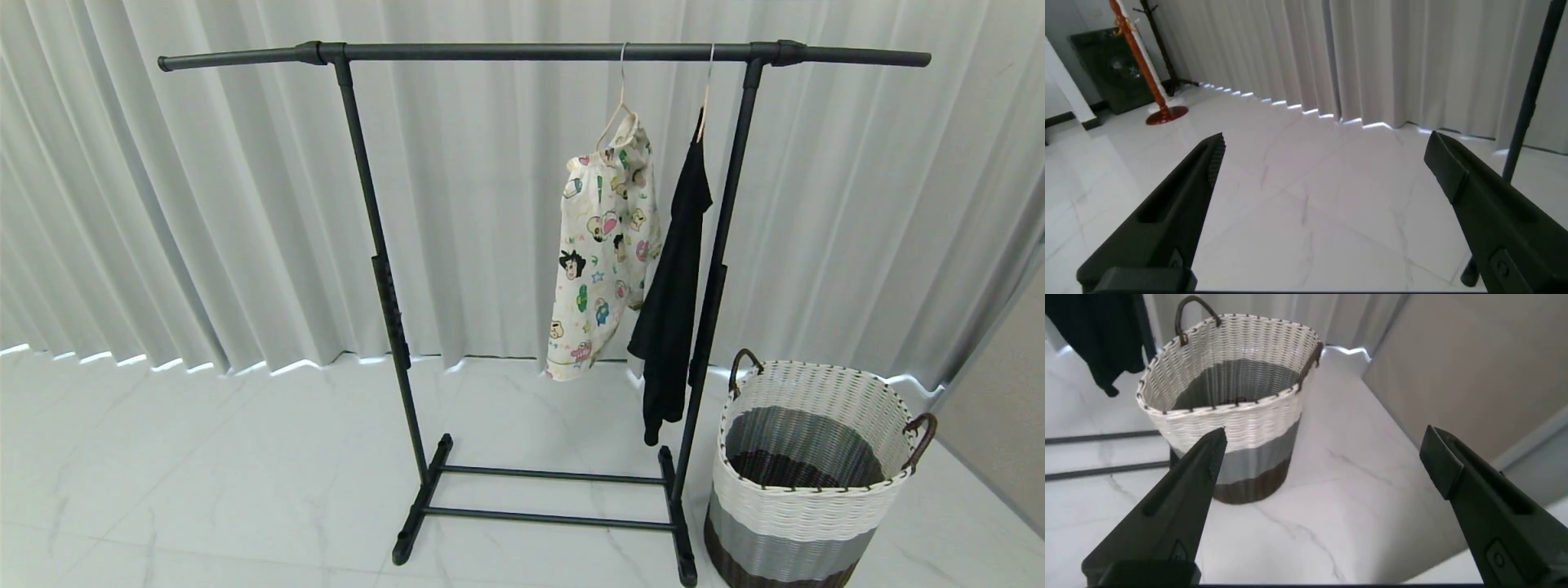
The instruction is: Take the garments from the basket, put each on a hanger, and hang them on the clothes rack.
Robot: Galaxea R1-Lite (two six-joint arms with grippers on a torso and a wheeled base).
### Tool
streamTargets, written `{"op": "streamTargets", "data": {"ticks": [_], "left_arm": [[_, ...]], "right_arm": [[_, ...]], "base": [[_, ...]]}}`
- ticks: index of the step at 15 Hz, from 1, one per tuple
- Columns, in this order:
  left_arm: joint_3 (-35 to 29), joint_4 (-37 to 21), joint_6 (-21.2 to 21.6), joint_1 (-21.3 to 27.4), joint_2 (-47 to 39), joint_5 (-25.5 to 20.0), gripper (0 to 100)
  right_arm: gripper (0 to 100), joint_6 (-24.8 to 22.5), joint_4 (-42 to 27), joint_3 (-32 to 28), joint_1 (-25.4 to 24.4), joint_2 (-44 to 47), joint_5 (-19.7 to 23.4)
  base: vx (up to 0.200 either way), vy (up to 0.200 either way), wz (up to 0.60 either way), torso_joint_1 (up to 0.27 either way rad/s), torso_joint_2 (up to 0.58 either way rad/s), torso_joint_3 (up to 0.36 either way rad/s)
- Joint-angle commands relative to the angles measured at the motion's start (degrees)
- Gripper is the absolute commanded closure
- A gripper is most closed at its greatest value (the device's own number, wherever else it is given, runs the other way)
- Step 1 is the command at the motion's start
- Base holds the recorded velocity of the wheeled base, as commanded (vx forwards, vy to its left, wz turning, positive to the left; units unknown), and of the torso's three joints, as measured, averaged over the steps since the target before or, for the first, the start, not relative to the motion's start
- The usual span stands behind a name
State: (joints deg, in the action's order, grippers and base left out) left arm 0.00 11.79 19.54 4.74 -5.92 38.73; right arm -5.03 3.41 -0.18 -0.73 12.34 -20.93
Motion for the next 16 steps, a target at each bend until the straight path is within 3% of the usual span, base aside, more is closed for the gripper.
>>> {"op": "streamTargets", "data": {"ticks": [1, 5, 6, 8, 10, 12, 13, 14, 16], "left_arm": [[0.0, -0.8, 0.4, -0.1, 0.6, -0.1, 0], [0.0, -2.0, -1.3, -0.1, 0.6, 1.6, 0], [0.0, -1.7, -3.7, -0.1, 0.6, 4.8, 0], [0.0, -1.5, -8.9, -0.1, 0.6, 2.1, 0], [0.0, -1.6, -13.3, 0.0, 0.6, -10.5, 0], [0.0, -2.1, -14.9, -0.1, 0.6, -29.7, 0], [0.0, -4.2, -15.0, 0.0, 0.6, -36.3, 0], [0.0, -10.8, -14.5, 0.0, 0.5, -41.3, 0], [0.0, -11.5, -15.2, 4.3, -1.9, -40.8, 0]], "right_arm": [[0, 0.9, -3.9, -0.3, 0.6, -12.1, -3.2], [0, 2.0, -1.2, 0.2, 0.6, -12.2, -3.5], [0, 0.8, -0.5, 0.2, 0.6, -12.2, -3.2], [0, -1.5, -0.3, 0.2, 0.6, -12.2, -2.9], [0, -1.5, -0.2, 0.2, 0.6, -12.2, -2.8], [0, -1.5, 1.1, 0.2, 0.6, -12.2, -2.8], [0, -1.5, 1.3, 0.2, 0.6, -12.2, -2.8], [0, -1.4, 1.5, 0.2, 0.6, -12.2, -2.8], [0, -1.2, 2.2, 0.2, 0.6, -12.2, -2.8]], "base": [[0.0, 0.0, 0.0, 0.0, 0.0, 0.0], [0.0, 0.0, 0.0, 0.0, 0.0, 0.0], [0.0, 0.0, 0.0, 0.0, 0.0, 0.0], [0.0, 0.0, 0.0, 0.0, 0.0, 0.0], [0.0, 0.0, 0.0, 0.0, 0.0, 0.0], [0.0, 0.0, 0.0, 0.0, 0.0, 0.0], [0.0, 0.0, 0.0, 0.0, 0.0, 0.0], [0.0, 0.0, 0.0, 0.0, 0.0, 0.0], [0.0, 0.0, 0.0, 0.0, 0.0, 0.0]]}}
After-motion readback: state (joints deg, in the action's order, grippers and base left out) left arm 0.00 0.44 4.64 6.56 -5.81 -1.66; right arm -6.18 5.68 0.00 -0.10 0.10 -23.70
